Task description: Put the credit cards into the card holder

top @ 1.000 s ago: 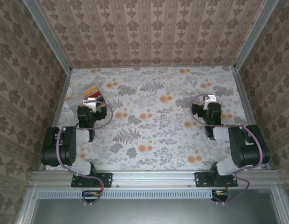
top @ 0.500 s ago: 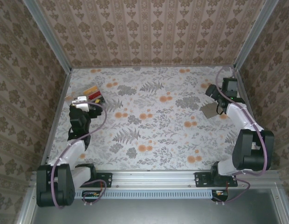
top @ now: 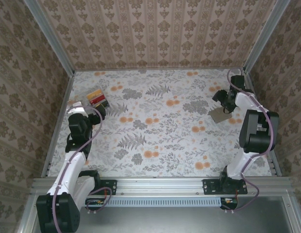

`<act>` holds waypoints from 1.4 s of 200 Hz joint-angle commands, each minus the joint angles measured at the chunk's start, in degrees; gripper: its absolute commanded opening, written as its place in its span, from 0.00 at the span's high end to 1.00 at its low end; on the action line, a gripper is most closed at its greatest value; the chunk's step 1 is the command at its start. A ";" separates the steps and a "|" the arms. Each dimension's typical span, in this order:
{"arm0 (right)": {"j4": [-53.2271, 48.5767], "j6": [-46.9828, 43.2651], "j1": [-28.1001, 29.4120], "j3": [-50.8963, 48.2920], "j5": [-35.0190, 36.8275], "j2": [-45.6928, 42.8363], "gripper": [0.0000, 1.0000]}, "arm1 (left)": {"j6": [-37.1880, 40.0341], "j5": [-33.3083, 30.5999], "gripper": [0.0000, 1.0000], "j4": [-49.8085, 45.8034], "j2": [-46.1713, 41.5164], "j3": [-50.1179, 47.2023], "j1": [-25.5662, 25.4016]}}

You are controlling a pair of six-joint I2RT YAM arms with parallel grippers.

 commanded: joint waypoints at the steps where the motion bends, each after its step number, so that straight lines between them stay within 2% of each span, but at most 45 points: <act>1: -6.93 1.01 -0.18 3.55 -2.02 3.21 0.28 | -2.89 6.72 0.00 -6.42 0.75 3.72 0.40; 40: -13.85 1.62 0.71 7.27 1.17 6.67 0.29 | -3.72 12.81 0.00 -8.51 2.48 5.24 0.18; 88: -15.52 3.88 2.92 5.80 -4.01 6.59 0.29 | -4.80 15.87 0.00 -8.60 3.16 5.19 -1.30; 147: -10.06 11.61 8.69 -1.33 -7.78 2.50 0.29 | -5.65 16.73 0.00 -7.10 6.21 5.08 -4.69; 164: -10.77 10.27 9.91 -0.31 -4.74 1.24 0.29 | -5.61 17.21 0.00 -7.08 7.45 5.80 -5.69; 216: -12.58 6.20 5.29 3.81 2.48 -1.15 0.28 | -4.89 18.05 0.00 -7.55 9.86 7.32 -8.58; 239: -13.65 5.94 3.39 4.88 2.26 1.82 0.29 | -4.88 18.31 0.00 -7.42 10.44 7.65 -10.25; 280: -12.19 7.10 3.29 2.49 0.13 4.45 0.29 | -5.17 17.44 0.00 -7.81 10.70 7.81 -12.23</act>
